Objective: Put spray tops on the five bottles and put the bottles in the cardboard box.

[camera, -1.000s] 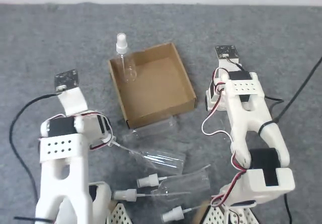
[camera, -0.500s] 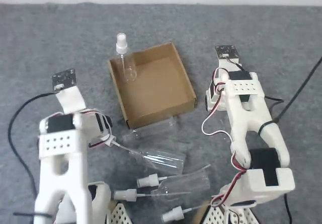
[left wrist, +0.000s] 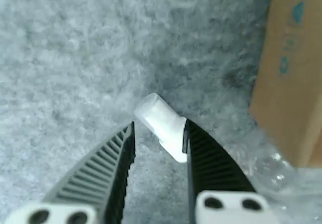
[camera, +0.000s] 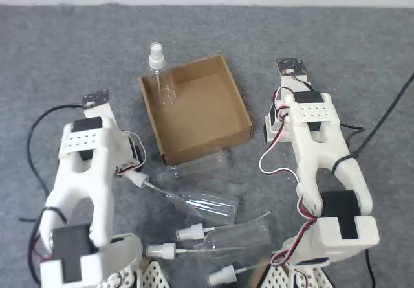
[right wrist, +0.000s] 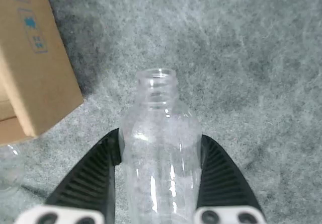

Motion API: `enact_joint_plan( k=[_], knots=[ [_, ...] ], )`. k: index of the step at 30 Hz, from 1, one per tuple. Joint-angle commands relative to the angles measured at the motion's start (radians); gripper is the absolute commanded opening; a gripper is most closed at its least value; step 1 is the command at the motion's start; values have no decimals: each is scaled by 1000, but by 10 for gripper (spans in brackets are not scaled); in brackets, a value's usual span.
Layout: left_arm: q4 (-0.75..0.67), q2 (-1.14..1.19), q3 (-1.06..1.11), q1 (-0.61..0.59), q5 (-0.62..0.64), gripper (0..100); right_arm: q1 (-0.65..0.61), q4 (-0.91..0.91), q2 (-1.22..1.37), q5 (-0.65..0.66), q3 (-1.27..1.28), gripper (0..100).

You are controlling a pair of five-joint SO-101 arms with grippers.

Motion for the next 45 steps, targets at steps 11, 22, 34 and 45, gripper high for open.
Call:
enact_joint_plan(
  k=[11, 22, 34, 45],
  knots=[
    [-89, 138, -41, 91, 216, 138, 13, -16, -64, 14, -12, 43],
    [-167, 227, -42, 94, 216, 133, 13, -16, -64, 14, -12, 43],
    [-166, 227, -88, 86, 216, 8, 13, -16, -64, 14, -12, 43],
    [-150, 196, -113, 64, 215, 11, 13, -18, -64, 14, -12, 42]
  ],
)
